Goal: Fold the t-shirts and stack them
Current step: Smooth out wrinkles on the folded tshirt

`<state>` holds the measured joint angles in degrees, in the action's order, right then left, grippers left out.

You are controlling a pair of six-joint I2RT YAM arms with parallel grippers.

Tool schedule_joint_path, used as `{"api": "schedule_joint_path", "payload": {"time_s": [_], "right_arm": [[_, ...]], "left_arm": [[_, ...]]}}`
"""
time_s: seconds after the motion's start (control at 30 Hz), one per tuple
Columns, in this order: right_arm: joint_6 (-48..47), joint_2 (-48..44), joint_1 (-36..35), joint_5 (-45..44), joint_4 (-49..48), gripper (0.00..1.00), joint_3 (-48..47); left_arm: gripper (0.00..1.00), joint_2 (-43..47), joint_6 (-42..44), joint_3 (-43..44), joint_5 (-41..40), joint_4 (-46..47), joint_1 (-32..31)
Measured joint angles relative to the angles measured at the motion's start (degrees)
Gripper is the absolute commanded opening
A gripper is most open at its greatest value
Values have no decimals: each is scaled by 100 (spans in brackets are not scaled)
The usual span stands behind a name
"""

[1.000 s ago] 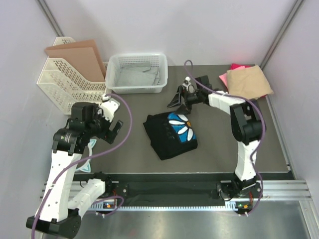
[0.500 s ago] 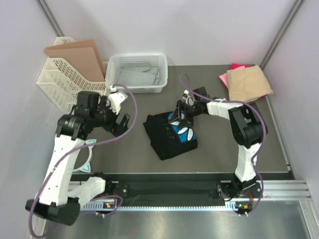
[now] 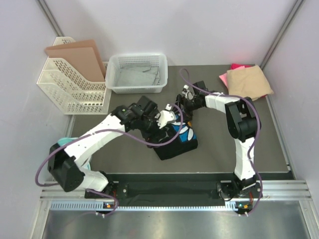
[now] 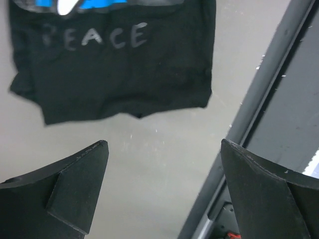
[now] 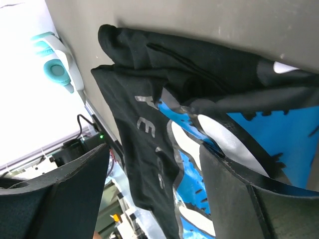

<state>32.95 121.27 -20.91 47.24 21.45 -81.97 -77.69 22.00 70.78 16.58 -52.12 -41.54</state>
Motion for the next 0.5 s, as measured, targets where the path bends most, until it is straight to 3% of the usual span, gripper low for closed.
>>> {"api": "schedule_joint_path", "payload": {"time_s": [0.5], "right_arm": [[-96, 9, 271, 87, 66, 71, 160]], "left_arm": [[99, -1967, 149, -168, 256, 1320, -566]]}}
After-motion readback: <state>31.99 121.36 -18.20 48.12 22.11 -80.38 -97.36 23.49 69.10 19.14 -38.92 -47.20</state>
